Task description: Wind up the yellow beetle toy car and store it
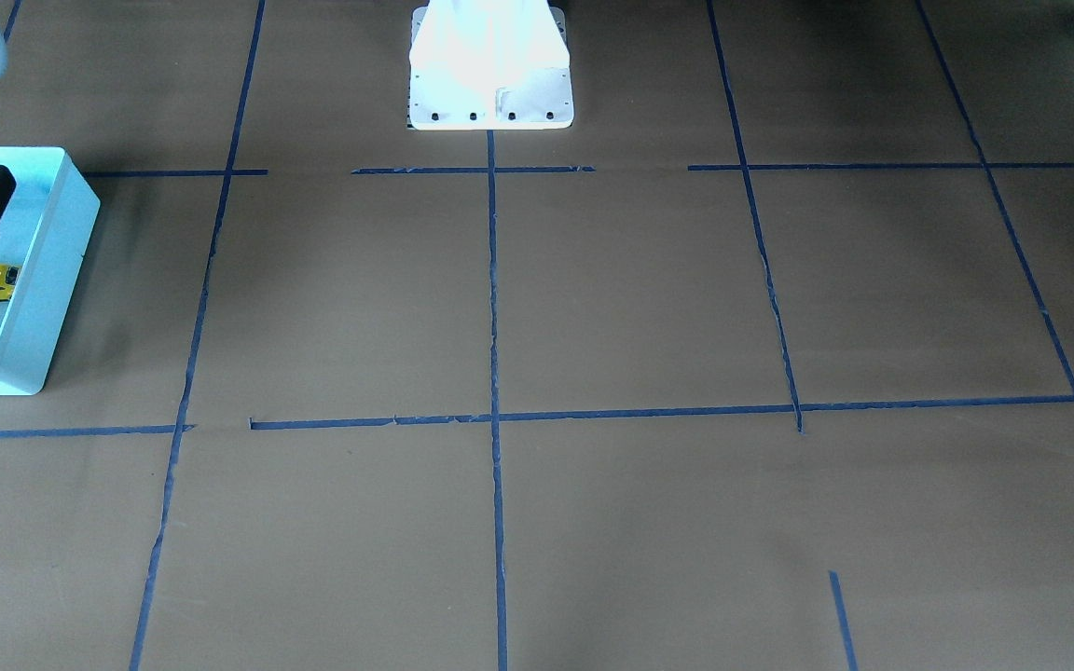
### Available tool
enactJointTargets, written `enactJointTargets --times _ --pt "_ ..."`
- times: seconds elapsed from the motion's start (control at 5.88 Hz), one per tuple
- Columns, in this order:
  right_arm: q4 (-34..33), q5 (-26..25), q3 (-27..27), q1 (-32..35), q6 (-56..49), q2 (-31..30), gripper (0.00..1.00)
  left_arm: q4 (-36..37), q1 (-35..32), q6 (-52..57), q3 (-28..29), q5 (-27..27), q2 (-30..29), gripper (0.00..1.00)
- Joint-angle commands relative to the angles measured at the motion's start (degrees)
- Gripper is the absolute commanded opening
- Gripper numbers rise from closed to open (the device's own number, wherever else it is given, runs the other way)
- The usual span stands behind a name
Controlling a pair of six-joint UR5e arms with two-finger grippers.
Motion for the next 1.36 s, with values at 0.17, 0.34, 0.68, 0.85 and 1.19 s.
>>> enactJointTargets --times 0.17,0.34,0.68,0.85,1.19 --pt "-18.46 7.95 0.33 20.32 0.20 0.35 1.00 0.09 -0.03 0.00 0.00 0.00 0.00 1.00" --pt "-25.50 8.48 0.15 25.24 5.86 0.62 1.00 0.00 -0.03 0.09 0.00 0.00 0.00 1.00" --pt "-28.89 12.16 -0.11 28.18 30.83 0.09 1.00 0.00 -0.03 0.00 0.00 0.00 0.00 1.00" --pt "-28.47 11.31 -0.98 28.19 38.88 0.44 1.00 0.00 0.06 0.00 0.00 0.00 0.09 1.00" --pt "-22.88 9.03 -3.17 28.45 58.28 0.62 1.00 0.00 0.06 -0.09 -0.09 -0.09 0.09 1.00"
